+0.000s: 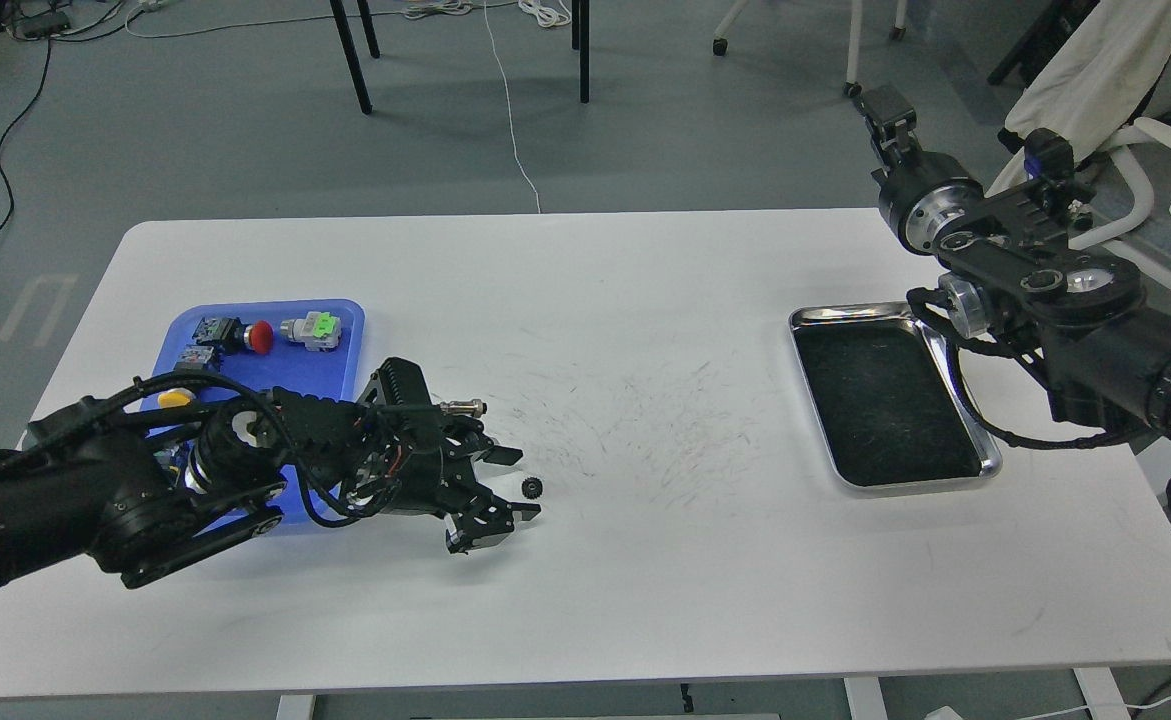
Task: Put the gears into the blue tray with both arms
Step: 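Close the left gripper around the black gear on the table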
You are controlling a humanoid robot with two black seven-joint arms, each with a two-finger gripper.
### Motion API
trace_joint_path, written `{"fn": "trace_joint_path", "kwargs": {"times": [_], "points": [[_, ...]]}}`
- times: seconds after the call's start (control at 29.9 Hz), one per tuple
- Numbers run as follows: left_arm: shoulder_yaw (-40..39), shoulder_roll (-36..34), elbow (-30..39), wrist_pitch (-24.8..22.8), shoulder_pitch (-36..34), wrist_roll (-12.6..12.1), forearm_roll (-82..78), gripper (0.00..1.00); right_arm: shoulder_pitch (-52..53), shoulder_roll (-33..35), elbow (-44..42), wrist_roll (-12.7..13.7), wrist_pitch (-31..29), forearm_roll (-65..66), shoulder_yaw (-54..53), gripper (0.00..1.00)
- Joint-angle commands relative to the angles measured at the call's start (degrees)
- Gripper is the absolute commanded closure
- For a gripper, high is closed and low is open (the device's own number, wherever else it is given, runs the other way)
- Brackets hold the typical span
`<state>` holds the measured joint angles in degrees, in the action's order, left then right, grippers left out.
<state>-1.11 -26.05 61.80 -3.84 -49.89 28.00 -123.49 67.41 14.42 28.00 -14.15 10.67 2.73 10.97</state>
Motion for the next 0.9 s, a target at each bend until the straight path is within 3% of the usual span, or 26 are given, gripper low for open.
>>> {"fn": "trace_joint_path", "kwargs": {"times": [0.0, 0.13, 0.87], "points": [[-0.03, 0.38, -0.27, 0.06, -0.03, 0.00, 0.00, 0.43, 0.00, -0.01, -0.05, 0.00, -0.04, 0.00, 0.01, 0.06], [-0.20, 0.47, -0.63, 0.06, 0.06, 0.00, 0.00, 0.51, 0.00, -0.01, -0.05, 0.00, -0.04, 0.61, 0.01, 0.06], [-0.29, 2.84, -3.17, 1.02, 0.49, 0.00, 0.00, 0.52, -0.79, -0.01, -0.13, 0.00, -0.04, 1.49, 0.01, 0.06]]}}
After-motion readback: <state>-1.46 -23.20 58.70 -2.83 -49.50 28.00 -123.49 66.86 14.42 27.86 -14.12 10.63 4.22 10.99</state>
